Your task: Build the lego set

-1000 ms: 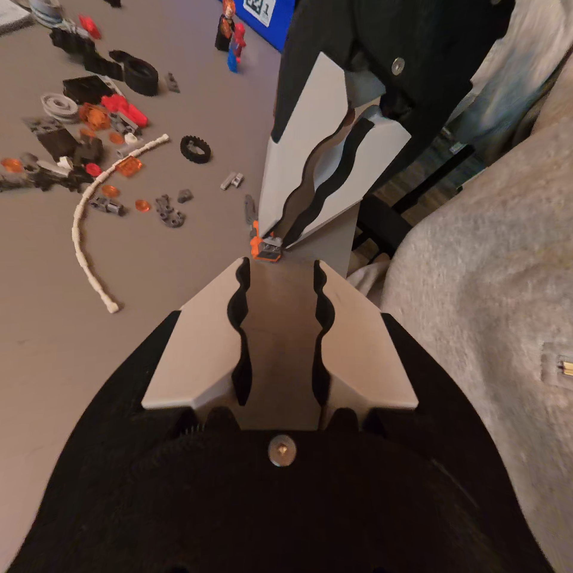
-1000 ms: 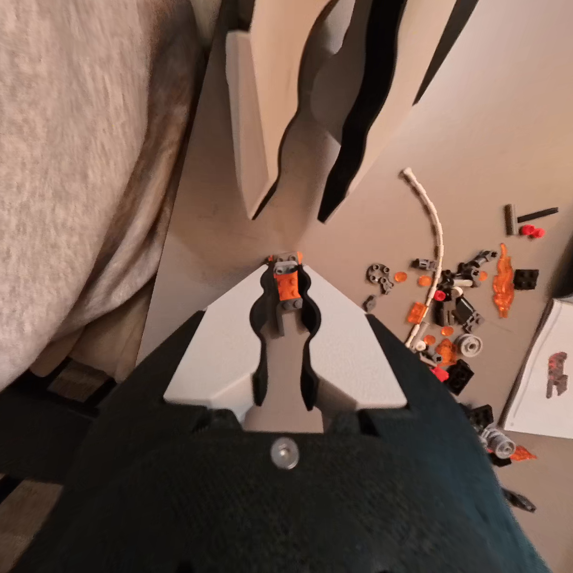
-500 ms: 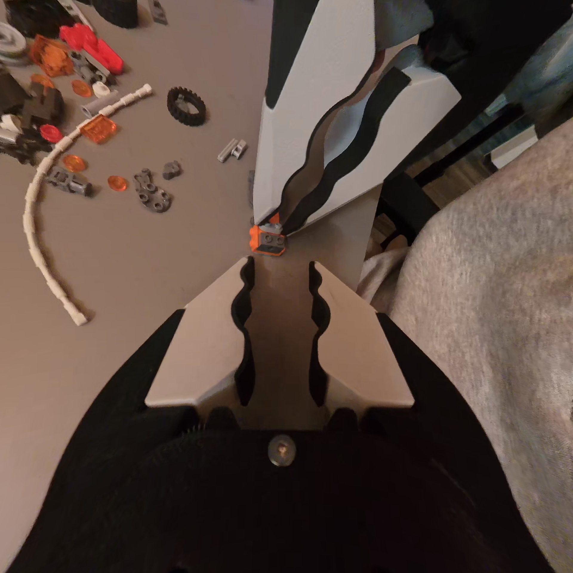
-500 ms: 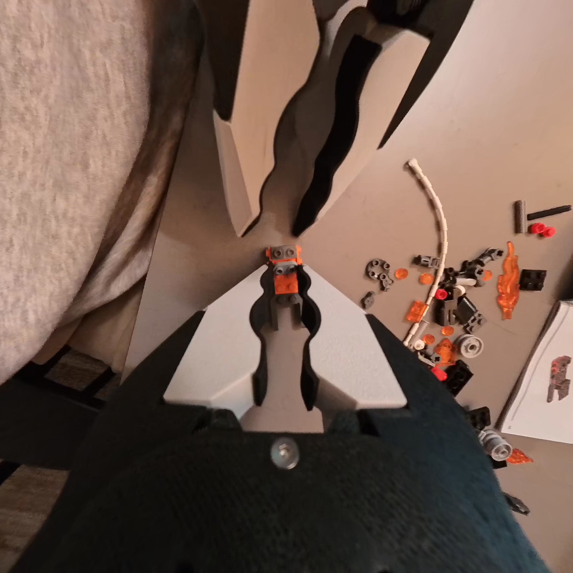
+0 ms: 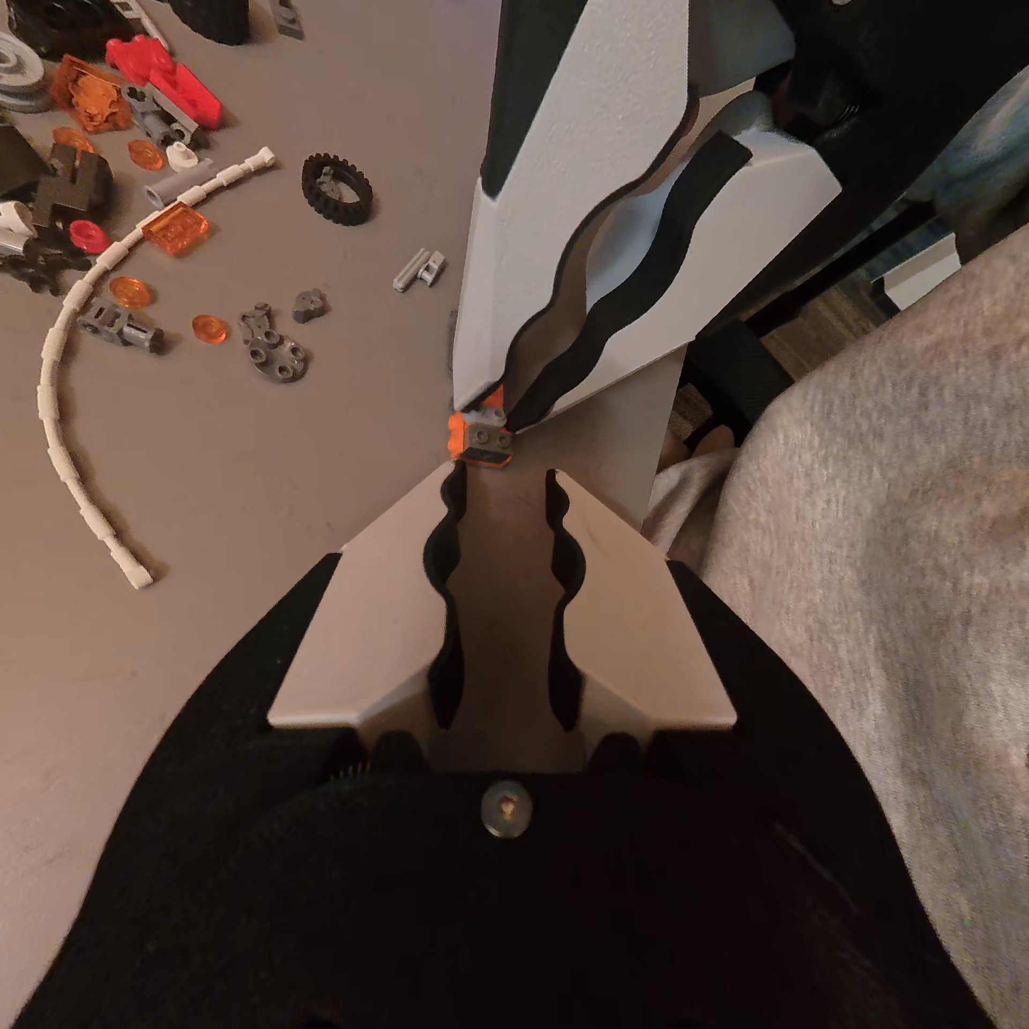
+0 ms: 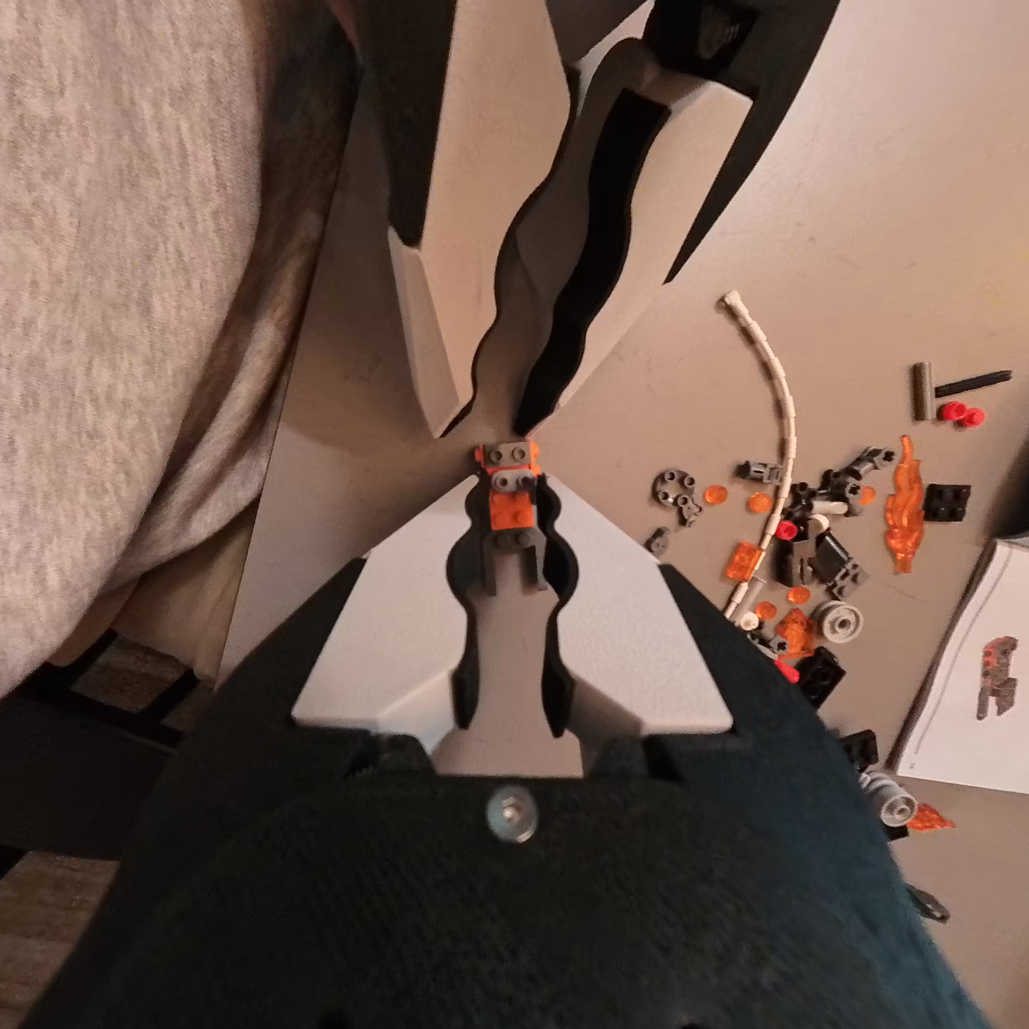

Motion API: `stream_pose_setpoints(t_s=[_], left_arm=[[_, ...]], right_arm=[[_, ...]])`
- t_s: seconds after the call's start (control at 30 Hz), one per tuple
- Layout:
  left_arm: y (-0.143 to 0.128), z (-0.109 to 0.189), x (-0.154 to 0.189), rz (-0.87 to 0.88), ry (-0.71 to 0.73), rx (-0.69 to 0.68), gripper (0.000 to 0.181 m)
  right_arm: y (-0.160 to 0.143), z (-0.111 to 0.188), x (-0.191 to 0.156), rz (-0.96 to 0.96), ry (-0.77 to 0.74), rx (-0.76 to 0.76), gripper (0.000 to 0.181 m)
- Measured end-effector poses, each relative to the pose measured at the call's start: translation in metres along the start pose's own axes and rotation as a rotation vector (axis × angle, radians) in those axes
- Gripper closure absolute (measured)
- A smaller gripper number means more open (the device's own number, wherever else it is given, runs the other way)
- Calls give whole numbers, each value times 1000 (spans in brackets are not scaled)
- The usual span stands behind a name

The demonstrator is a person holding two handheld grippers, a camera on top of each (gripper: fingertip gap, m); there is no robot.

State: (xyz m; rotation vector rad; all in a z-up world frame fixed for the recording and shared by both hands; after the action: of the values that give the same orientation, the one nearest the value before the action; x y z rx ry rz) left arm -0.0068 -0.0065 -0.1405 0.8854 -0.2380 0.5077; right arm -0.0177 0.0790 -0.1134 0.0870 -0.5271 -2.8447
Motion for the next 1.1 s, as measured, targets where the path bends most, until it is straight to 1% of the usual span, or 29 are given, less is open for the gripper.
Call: stream_pose_setpoints(t_s=[0.03, 0.43, 0.63, 1.1], left_arm=[[0, 0, 0, 2, 0, 0, 154], [0, 0, -2, 16, -1, 1, 157], [0, -1, -1, 6, 12, -8, 162], [0, -1, -2, 18, 12, -8, 164]], right_arm=[[0, 0, 0, -2, 1, 1, 165], [-2, 4, 1, -39, 20, 35, 165], [-1, 1, 2, -44, 40, 35, 168], [-1, 1, 0, -46, 50, 34, 169]])
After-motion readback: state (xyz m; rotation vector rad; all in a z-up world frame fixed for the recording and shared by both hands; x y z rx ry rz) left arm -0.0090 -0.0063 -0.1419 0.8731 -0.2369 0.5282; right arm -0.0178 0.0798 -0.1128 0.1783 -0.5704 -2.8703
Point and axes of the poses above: each gripper's, where its closed fingertips meet, z back along the fingers, y out of its top, x = y × z across the jaws, the point moved 7 cm from there along z, back along the fingers, and after that the axes turned 6 degrees about y, right-handed, at the moved point
